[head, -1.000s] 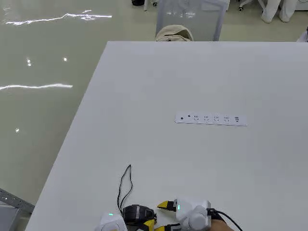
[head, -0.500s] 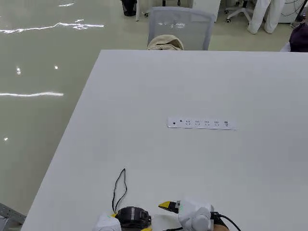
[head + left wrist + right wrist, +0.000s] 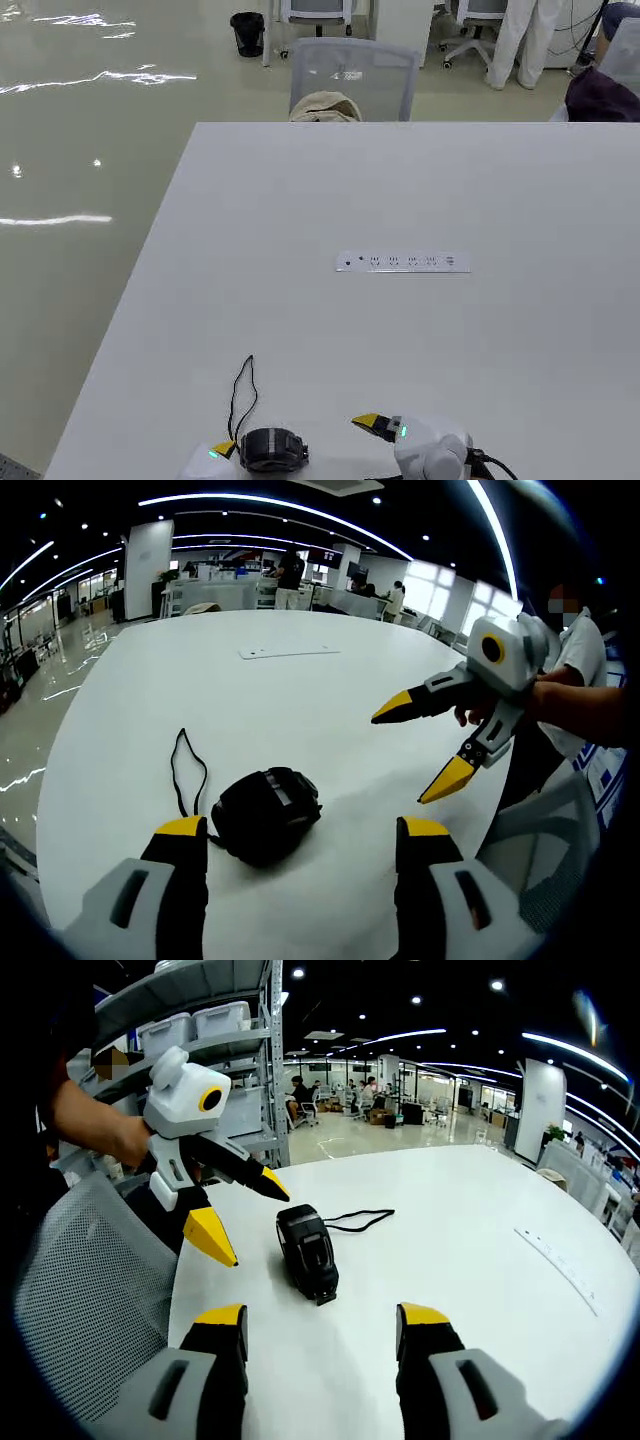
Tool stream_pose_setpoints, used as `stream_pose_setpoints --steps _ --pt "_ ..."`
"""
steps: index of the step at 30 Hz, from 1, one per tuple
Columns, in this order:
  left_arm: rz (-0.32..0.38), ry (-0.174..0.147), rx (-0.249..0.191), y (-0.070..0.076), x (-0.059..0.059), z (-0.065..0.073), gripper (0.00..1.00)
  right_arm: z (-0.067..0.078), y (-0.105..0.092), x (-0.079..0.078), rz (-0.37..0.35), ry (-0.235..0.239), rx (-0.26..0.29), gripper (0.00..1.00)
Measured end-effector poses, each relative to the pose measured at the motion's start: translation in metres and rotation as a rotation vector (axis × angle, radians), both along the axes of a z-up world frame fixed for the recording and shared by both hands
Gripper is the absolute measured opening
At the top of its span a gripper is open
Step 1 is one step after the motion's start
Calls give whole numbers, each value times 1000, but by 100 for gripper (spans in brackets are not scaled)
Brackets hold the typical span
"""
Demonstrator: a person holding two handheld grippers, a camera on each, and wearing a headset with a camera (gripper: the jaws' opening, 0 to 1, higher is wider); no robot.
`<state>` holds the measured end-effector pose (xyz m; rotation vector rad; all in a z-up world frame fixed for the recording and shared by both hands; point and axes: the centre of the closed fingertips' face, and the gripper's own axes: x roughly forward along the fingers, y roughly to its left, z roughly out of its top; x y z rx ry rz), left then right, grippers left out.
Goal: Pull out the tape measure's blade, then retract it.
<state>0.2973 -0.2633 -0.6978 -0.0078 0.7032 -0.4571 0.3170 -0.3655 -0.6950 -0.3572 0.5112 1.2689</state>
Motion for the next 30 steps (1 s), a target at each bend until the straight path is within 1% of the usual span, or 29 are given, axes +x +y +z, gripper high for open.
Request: stream_pose_setpoints --steps 1,2,3,5,8,10,14,16,20,22,25,27,30 --pt "-13 -7 -12 -1 -2 3 76 1 -4 -2 -14 3 -3 62" --pt "-21 -6 -20 -3 -5 4 76 3 -6 -3 -18 -3 0 62" --pt "-34 -2 -17 -3 -8 4 76 6 -10 -5 -29 -8 3 62" --pt "-58 -12 -4 -3 -13 6 77 9 -16 -6 -59 -5 5 63" --pt "-63 -14 -4 0 -17 9 78 14 -24 -9 -90 6 9 67" --pt "-67 -26 -4 0 -19 13 80 18 -30 -10 -120 7 8 69" --pt "-94 -46 17 0 -24 20 83 23 -44 -15 -157 6 13 73" --pt "-96 -57 4 -1 -25 24 84 26 -50 -17 -179 3 15 74" --pt "-99 -58 -4 1 -28 28 86 30 -62 -23 -208 7 13 78" --pt "-102 -61 -4 2 -30 30 88 32 -68 -24 -230 0 17 79" --pt "-118 -64 -6 4 -34 32 90 35 -79 -29 -261 3 20 83" --pt "-128 -62 -4 4 -36 33 90 35 -86 -31 -275 4 8 85" --pt "-149 -70 -1 5 -39 35 90 37 -96 -35 -290 5 5 88"
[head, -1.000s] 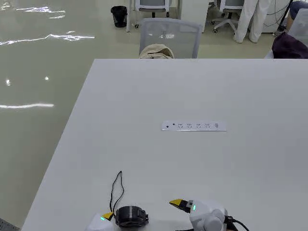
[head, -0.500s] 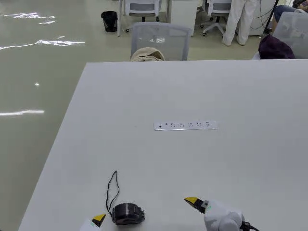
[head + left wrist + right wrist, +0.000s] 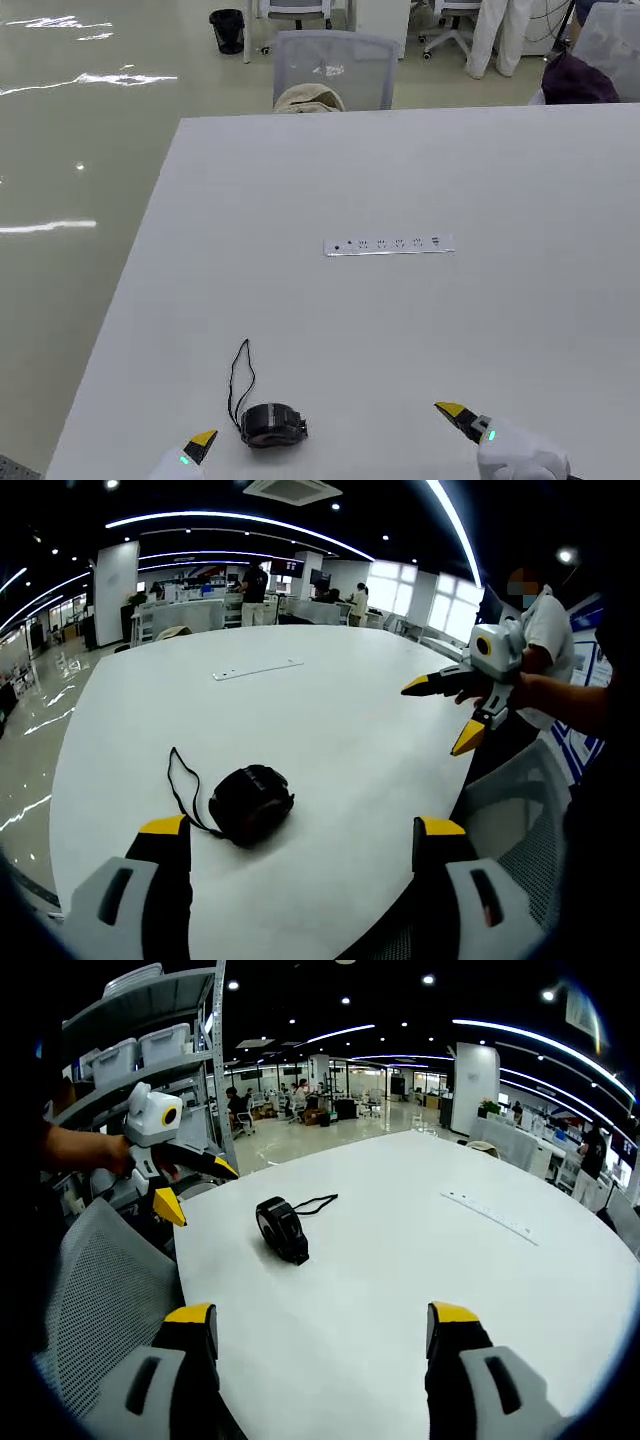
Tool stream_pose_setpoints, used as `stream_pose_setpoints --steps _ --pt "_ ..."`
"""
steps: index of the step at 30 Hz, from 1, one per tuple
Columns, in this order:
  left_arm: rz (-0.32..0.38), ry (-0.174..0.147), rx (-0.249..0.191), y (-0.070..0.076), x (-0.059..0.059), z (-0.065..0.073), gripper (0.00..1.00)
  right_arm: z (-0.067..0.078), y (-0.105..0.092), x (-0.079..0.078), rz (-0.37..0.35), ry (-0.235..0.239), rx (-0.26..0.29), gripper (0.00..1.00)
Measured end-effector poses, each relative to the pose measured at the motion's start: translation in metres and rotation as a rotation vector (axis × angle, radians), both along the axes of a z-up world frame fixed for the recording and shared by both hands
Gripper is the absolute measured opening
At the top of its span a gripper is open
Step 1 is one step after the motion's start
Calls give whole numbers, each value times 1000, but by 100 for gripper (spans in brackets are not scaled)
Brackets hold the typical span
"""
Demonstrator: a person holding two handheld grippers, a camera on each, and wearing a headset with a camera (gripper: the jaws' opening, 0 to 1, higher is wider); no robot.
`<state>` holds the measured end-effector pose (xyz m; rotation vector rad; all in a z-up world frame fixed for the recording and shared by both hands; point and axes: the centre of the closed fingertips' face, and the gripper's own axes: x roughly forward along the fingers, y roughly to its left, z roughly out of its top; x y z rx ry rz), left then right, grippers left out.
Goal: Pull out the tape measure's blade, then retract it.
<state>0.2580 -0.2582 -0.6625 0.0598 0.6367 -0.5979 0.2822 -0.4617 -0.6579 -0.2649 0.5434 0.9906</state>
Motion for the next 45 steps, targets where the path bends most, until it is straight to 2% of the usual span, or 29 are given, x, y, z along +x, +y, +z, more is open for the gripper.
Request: stream_pose_setpoints --steps 2,4,9,15,21,45 --pt "-7 1 -9 1 -3 2 91 2 -8 1 -38 -7 3 92" --pt "-7 -8 -15 2 -5 5 93 4 -12 -3 -35 -4 2 93" --pt "-30 -47 9 5 -10 12 97 6 -20 -9 -39 -1 13 96" --pt "-23 -48 7 11 -15 17 99 17 -29 -12 -50 -11 26 98" --pt "-24 -51 20 13 -16 18 99 22 -35 -12 -58 -19 28 98" --pt "-21 -40 32 16 -11 15 99 17 -41 -12 -52 -9 10 97"
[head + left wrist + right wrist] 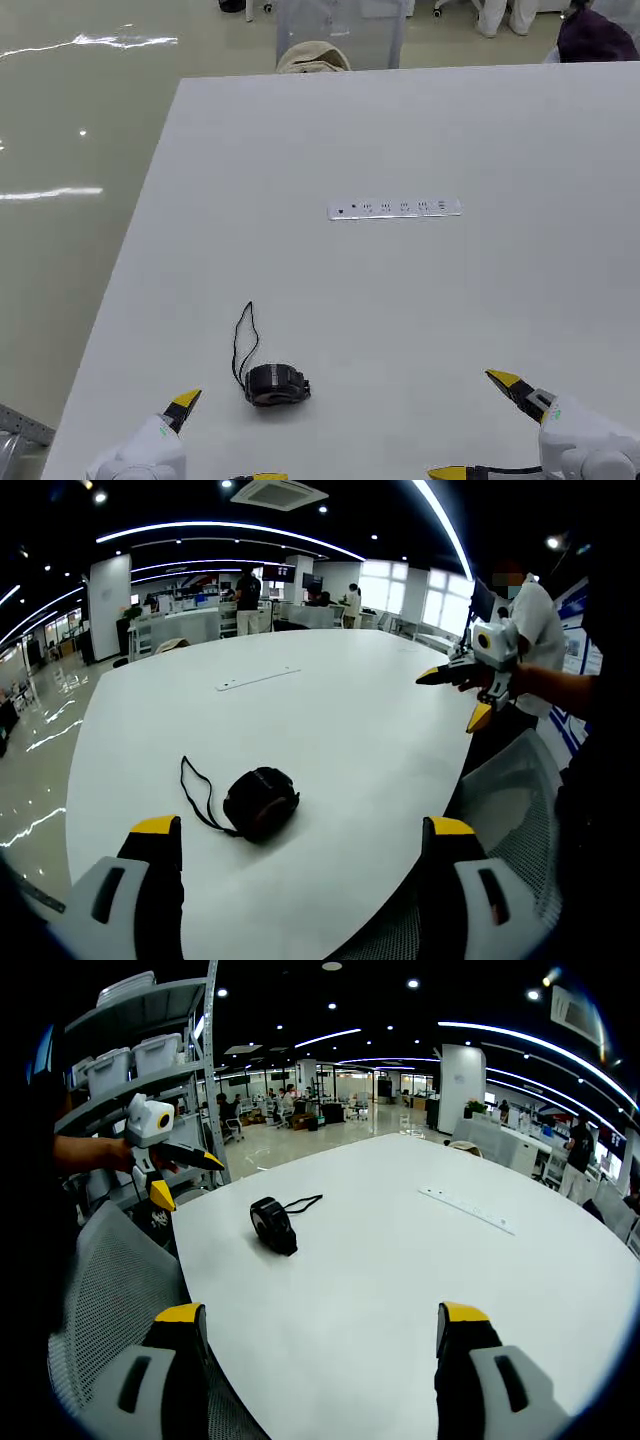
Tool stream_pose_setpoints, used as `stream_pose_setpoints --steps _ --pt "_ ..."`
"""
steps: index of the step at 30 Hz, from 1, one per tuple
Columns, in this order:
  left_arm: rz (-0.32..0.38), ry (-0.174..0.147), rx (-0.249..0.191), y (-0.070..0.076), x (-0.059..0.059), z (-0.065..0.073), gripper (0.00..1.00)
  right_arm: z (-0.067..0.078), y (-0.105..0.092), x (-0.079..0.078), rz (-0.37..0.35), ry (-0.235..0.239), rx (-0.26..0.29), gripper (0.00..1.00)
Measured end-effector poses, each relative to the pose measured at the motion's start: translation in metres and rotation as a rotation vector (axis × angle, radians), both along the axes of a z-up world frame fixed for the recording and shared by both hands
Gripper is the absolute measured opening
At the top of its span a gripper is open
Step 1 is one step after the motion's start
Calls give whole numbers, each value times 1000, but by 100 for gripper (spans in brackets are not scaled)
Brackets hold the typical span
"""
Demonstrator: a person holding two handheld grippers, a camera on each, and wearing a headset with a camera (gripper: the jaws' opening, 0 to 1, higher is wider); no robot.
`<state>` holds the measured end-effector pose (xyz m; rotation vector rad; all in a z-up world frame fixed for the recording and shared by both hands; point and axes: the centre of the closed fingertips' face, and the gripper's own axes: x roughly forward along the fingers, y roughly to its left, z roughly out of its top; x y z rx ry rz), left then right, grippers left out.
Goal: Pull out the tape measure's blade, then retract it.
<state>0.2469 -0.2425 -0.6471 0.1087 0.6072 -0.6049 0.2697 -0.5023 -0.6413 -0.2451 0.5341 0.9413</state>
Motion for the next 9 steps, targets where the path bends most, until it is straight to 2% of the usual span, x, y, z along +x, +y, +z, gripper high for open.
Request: stream_pose_setpoints --steps 9 --pt "2 -1 0 2 1 1 99 -2 0 -1 4 5 -4 96"
